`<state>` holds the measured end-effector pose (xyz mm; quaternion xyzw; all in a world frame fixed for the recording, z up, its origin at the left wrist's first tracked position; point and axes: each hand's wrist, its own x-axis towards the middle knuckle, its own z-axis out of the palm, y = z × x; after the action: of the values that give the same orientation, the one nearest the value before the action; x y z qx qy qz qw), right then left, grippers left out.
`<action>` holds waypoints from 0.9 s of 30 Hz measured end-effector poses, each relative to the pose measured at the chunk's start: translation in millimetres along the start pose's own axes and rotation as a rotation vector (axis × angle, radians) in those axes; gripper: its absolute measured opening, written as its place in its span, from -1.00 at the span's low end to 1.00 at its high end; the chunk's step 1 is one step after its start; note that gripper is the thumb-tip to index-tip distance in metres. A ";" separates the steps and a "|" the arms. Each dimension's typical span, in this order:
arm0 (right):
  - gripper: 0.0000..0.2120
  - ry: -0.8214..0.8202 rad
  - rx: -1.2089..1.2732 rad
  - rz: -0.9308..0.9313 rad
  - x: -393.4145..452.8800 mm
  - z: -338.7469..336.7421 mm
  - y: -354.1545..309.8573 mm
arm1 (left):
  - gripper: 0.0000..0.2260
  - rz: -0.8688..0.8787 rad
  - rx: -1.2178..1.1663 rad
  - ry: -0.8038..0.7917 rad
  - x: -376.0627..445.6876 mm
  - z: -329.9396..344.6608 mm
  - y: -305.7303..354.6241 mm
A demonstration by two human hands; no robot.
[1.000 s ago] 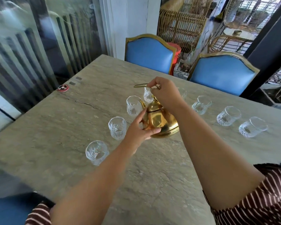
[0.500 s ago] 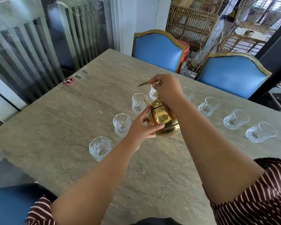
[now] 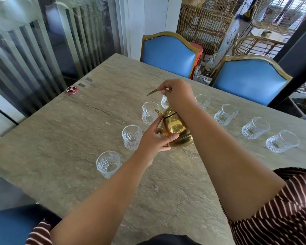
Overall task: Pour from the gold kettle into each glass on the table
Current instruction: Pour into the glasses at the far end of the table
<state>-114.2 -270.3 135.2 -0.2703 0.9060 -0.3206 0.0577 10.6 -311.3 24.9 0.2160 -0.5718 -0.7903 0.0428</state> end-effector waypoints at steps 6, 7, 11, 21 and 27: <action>-0.78 -0.019 -0.013 -0.003 -2.1 1.2 -5.8 | -0.17 -0.001 -0.009 0.015 -2.1 -1.8 0.8; -0.78 -0.017 -0.016 -0.004 -2.2 1.7 -6.3 | -0.18 -0.003 -0.013 0.017 -2.5 -1.9 1.2; -0.78 -0.004 -0.011 -0.007 -2.7 3.4 -7.9 | -0.17 -0.008 -0.026 0.021 -3.0 -3.5 1.4; -0.76 -0.035 -0.056 0.004 -1.7 2.2 -11.2 | -0.19 -0.014 -0.037 0.009 -2.9 -4.1 0.1; -0.76 -0.046 -0.076 0.001 -0.8 0.9 -12.3 | -0.19 -0.011 -0.054 0.001 -3.3 -3.1 0.8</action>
<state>-107.8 -278.3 142.0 -0.2792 0.9160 -0.2798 0.0683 14.7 -313.2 25.8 0.2184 -0.5488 -0.8057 0.0443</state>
